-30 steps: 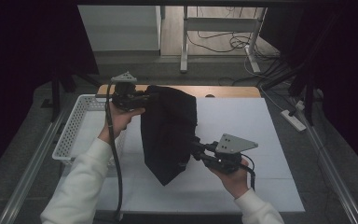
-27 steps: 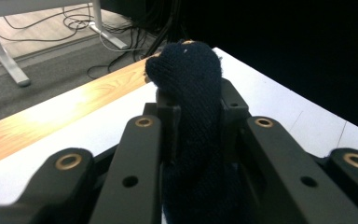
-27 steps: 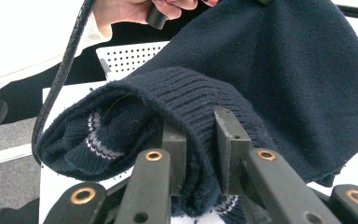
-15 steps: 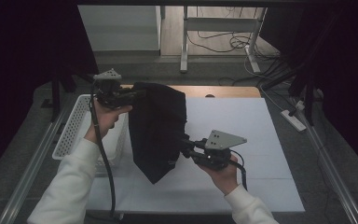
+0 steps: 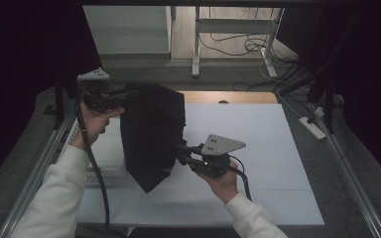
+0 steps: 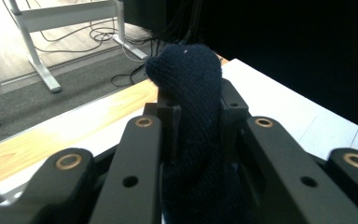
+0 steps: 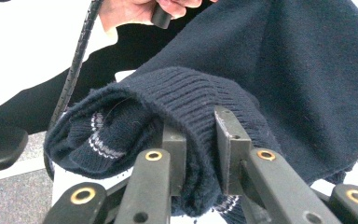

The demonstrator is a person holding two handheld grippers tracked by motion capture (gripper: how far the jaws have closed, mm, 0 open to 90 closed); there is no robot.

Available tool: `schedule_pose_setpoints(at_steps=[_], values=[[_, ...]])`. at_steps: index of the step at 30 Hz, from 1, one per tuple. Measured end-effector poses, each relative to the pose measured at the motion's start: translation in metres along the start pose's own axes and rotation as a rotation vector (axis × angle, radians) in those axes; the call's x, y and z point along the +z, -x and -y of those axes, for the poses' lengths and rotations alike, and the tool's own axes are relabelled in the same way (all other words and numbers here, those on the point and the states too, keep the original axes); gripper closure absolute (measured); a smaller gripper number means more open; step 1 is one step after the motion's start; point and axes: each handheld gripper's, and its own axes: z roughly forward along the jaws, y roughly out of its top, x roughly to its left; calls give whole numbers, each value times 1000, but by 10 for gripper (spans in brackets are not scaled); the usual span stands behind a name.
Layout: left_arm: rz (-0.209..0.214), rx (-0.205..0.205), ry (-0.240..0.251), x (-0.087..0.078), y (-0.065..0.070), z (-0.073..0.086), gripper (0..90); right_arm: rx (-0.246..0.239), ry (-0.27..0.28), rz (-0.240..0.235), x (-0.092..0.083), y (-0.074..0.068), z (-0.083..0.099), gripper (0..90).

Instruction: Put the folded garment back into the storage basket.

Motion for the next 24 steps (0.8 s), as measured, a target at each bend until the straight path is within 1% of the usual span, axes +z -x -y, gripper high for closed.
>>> schedule_pose_setpoints(at_steps=[7,17,24], values=[[-23,-10,4,-17,-16,4,747,-5,-1,-22,21,-6,-7,762],[-45,-26,4,-33,-37,7,747,-1,6,-40,48,-10,-14,762],[-55,-32,-2,-41,-47,9,747,9,8,-51,61,-11,-16,762]])
